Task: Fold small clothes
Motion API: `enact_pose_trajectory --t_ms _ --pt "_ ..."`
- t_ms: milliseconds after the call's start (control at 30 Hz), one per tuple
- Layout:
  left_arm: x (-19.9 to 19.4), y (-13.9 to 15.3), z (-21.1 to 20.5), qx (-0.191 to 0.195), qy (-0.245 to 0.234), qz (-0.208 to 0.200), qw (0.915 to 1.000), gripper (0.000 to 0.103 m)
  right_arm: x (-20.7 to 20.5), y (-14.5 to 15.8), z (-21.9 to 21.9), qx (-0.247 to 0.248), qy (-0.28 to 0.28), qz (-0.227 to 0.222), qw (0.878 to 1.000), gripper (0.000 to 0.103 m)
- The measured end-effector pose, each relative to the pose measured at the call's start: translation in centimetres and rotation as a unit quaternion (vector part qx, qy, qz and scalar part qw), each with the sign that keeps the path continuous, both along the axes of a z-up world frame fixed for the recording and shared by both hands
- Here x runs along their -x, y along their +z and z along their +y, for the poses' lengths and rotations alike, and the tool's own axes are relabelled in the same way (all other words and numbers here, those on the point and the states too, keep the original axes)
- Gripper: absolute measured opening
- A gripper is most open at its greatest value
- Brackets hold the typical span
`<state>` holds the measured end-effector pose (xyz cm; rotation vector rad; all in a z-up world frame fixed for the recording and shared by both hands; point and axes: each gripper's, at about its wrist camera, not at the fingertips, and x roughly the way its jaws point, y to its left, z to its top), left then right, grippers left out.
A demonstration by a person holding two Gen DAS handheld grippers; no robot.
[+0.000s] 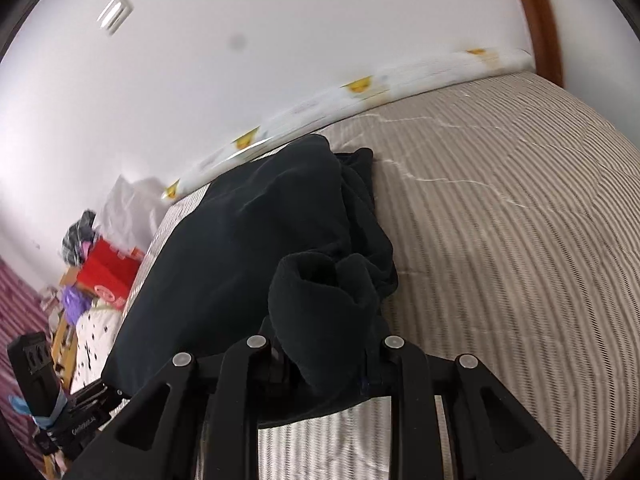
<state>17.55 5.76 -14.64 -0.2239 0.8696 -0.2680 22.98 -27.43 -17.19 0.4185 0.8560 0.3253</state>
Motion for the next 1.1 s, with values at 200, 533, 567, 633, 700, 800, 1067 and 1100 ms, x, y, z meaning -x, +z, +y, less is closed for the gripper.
enact_pose_trajectory --t_ms 200,533,567,633,700,800,1067,1100 --pt "0.7 -1.3 -0.4 -0.018 -0.004 0.013 0.9997 0.021 2.7 -1.2 -1.6 0.013 0.018 -0.001 1.0 0.026" --pt "1.7 -0.9 -1.2 -0.027 -0.018 0.022 0.9992 0.032 5.5 4.0 -2.0 0.103 0.023 -0.079 0.991 0.034" --pt "2.2 -0.8 -1.1 -0.024 -0.023 0.019 0.9993 0.038 5.1 4.2 -1.5 0.107 0.028 -0.083 0.99 0.035" --pt "3.1 -0.6 -0.6 -0.02 -0.021 0.01 0.9995 0.041 3.7 3.8 -0.5 0.11 0.042 -0.073 0.99 0.035" --pt "4.1 -0.1 0.2 -0.012 -0.013 0.001 0.9998 0.043 1.9 2.8 0.2 0.107 0.047 -0.052 0.992 0.035" --pt "4.7 1.0 1.5 -0.003 0.001 -0.003 1.0 0.048 0.0 1.3 0.6 0.114 0.046 -0.026 0.992 0.035" --pt "0.9 2.2 0.5 -0.011 -0.001 -0.003 0.9999 0.052 -0.5 0.7 0.7 0.109 0.049 -0.02 0.993 0.01" --pt "0.4 1.8 0.1 -0.017 -0.002 0.002 0.9998 0.052 -0.5 0.8 0.5 0.104 0.05 -0.021 0.993 0.009"
